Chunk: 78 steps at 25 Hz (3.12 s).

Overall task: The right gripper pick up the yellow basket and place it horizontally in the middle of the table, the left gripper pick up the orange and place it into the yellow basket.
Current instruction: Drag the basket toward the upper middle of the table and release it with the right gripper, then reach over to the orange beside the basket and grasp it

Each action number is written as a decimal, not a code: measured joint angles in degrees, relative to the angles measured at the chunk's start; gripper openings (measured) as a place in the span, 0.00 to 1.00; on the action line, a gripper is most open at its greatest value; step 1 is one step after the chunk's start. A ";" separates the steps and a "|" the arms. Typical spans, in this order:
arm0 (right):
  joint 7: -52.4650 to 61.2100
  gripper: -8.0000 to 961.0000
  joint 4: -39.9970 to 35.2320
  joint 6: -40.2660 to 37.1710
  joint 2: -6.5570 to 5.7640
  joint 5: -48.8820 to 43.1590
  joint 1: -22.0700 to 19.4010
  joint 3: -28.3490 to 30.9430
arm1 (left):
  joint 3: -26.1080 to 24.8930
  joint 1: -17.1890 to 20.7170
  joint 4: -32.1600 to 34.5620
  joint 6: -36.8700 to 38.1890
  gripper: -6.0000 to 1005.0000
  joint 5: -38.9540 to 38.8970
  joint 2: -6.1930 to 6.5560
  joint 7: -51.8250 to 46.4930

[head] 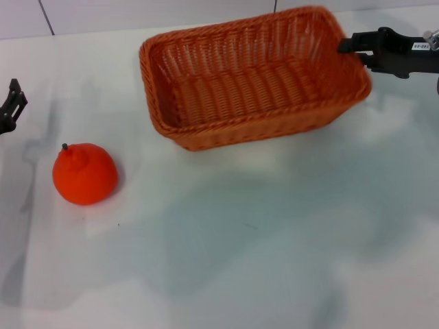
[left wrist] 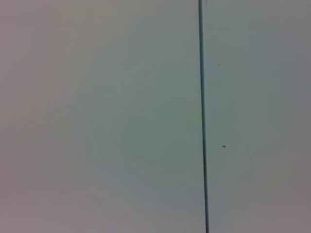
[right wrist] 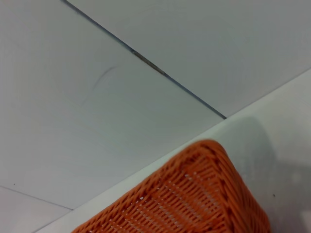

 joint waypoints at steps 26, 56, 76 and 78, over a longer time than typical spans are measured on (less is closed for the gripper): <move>-3.88 0.97 -0.74 0.03 -0.02 4.49 -2.53 0.23 | 0.06 -0.51 0.10 -0.17 0.89 0.00 0.09 -0.39; -35.30 0.96 -7.95 16.57 2.14 24.71 -15.01 15.43 | 23.15 4.51 17.31 -1.09 0.89 6.58 5.71 -56.14; -36.66 0.96 -7.64 15.75 2.02 24.95 -14.40 14.44 | 19.58 7.29 30.40 28.05 0.89 44.87 8.44 -80.31; -36.67 0.96 -7.67 15.70 2.02 24.95 -14.45 14.07 | 19.54 7.30 30.42 27.99 0.89 45.42 8.35 -79.88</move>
